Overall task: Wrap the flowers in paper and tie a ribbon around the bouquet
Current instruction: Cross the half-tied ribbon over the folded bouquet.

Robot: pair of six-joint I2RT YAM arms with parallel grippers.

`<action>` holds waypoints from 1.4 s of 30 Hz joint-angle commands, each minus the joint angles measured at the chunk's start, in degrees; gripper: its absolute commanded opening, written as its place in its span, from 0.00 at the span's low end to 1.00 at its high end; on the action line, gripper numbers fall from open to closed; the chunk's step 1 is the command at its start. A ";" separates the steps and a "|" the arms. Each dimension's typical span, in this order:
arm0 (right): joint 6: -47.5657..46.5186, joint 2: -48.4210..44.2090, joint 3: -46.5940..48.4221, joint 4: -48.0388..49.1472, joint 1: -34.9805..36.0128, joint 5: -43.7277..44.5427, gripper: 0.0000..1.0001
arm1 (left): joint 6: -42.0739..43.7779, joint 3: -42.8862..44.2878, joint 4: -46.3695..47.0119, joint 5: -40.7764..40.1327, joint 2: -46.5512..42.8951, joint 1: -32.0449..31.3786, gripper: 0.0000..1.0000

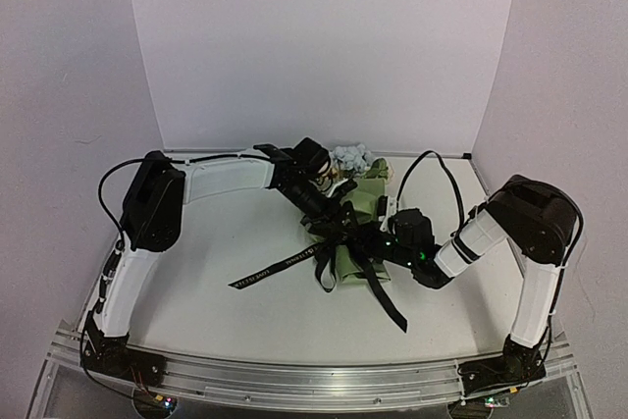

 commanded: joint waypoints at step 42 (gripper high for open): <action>1.03 1.67 4.97 2.03 -0.36 -3.10 0.00 | -0.14 -8.78 2.02 -33.59 -9.58 -0.16 0.32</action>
